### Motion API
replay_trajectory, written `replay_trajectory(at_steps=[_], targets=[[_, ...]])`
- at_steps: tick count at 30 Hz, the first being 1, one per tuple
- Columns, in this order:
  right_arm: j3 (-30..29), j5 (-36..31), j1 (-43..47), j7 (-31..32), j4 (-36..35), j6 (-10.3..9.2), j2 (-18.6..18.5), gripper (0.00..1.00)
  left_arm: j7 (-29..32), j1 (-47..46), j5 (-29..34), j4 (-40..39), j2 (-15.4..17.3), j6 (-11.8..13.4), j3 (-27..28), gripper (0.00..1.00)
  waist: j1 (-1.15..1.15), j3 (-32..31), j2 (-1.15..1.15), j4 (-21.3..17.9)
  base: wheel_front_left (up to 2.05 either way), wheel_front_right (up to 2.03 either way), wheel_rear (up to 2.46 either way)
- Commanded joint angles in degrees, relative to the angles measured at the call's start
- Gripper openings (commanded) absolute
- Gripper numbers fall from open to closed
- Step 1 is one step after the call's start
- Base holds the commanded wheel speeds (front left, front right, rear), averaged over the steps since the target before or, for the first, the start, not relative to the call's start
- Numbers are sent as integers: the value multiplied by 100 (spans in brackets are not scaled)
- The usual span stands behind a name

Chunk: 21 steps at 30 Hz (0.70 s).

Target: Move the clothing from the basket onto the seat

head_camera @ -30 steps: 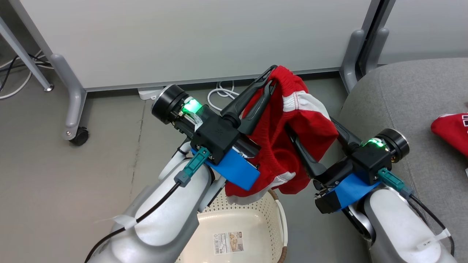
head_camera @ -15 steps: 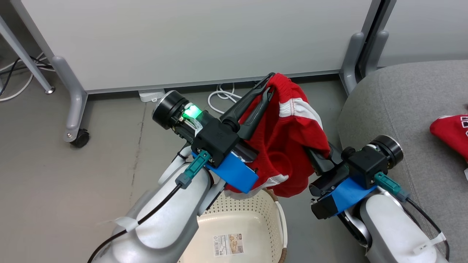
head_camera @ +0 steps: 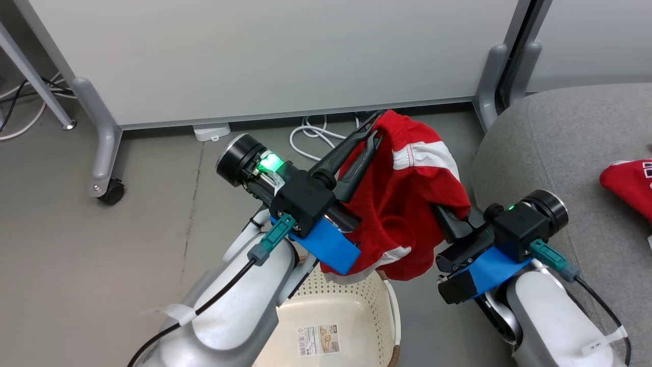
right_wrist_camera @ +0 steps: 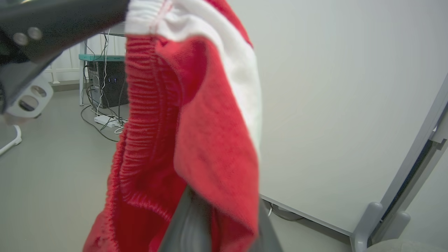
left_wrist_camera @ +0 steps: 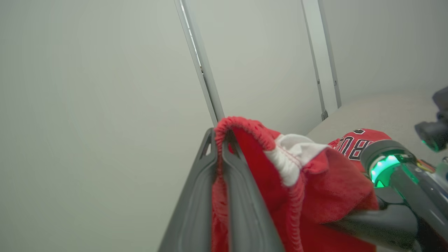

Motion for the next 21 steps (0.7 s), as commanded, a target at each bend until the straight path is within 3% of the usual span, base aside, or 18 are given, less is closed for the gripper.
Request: replay_trajectory(at_steps=[1,2,21], targets=[[-47,36,34,-19,-36,2,20,0,-15,85,-12,36,-15,-7,17,22,0,15,0,6,0,0,0],[-74,35,39,-19,-41,2,25,0,-15,116,-68,74,-23,-23,12,100,0,19,0,7,0,0,0],[-1009,-83,62,-19,-317,3,113,0,-15,238,-89,287,119,-139,-231,100,0,291,0,-95,0,0,0]])
